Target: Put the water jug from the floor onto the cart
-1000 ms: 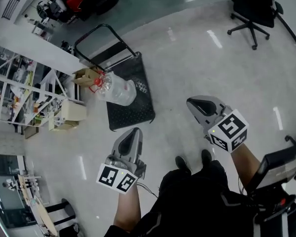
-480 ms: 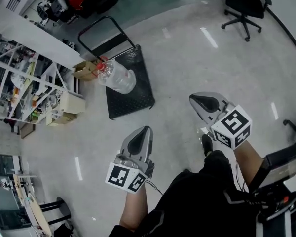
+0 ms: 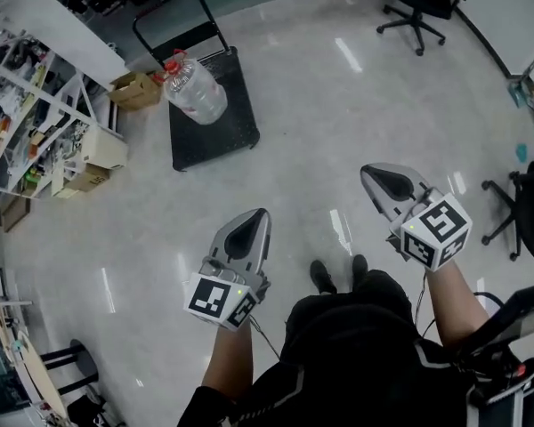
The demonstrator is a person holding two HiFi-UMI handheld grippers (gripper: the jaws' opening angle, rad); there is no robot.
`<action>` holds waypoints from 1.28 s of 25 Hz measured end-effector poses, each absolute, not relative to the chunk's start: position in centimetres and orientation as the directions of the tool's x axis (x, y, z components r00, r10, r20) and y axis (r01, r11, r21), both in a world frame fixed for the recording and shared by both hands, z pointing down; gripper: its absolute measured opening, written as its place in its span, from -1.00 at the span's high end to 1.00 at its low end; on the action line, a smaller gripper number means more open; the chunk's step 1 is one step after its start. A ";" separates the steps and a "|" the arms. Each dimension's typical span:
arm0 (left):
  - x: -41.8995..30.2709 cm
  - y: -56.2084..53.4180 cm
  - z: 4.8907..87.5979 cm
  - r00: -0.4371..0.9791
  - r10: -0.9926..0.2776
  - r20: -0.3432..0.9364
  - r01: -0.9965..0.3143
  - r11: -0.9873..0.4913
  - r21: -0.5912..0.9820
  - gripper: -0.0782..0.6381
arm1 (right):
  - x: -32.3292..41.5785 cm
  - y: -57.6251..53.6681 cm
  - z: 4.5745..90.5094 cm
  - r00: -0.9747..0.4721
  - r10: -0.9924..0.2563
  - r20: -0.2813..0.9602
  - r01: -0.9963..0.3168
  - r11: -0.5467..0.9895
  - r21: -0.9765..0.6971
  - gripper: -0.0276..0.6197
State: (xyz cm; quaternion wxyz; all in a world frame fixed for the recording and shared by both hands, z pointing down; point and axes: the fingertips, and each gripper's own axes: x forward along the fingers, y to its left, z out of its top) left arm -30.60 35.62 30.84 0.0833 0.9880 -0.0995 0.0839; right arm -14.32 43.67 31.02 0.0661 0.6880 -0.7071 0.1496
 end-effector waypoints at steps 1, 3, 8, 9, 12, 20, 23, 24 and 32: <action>-31.2 36.9 30.7 0.968 -0.183 0.171 -0.209 -0.967 0.146 0.78 | -15.0 45.4 31.0 -0.040 -0.951 0.307 -0.994 0.005 -0.112 0.91; -32.6 39.3 30.4 0.970 -0.192 0.148 -0.213 -0.966 0.146 0.78 | -16.7 48.2 31.2 -0.041 -0.947 0.317 -0.995 0.009 -0.102 0.91; -38.5 44.6 28.8 0.972 -0.203 0.115 -0.219 -0.965 0.146 0.78 | -24.0 52.7 30.3 -0.087 -0.951 0.297 -0.994 0.062 -0.094 0.91; -39.7 46.0 28.5 0.972 -0.203 0.120 -0.220 -0.965 0.144 0.78 | -25.5 53.9 30.0 -0.097 -0.953 0.287 -0.993 0.074 -0.089 0.91; -43.2 51.1 28.6 0.969 -0.202 0.142 -0.221 -0.967 0.128 0.78 | -29.3 58.8 30.7 -0.123 -0.953 0.276 -0.990 0.101 -0.095 0.91; -53.6 62.3 29.1 0.949 -0.220 0.224 -0.257 -0.954 0.152 0.78 | -37.2 69.3 32.0 -0.085 -0.958 0.273 -0.983 0.036 -0.180 0.91; -57.7 63.2 28.0 0.954 -0.200 0.224 -0.232 -0.964 0.126 0.78 | -41.3 70.0 30.2 -0.065 -0.966 0.251 -0.988 0.027 -0.150 0.91; -59.2 63.3 28.1 0.956 -0.195 0.221 -0.226 -0.966 0.124 0.78 | -42.8 70.1 29.9 -0.056 -0.968 0.245 -0.990 0.021 -0.140 0.91; -69.6 68.6 30.3 0.983 -0.081 0.166 -0.100 -0.988 0.113 0.78 | -54.4 76.0 30.1 0.030 -0.972 0.232 -0.989 -0.063 -0.137 0.91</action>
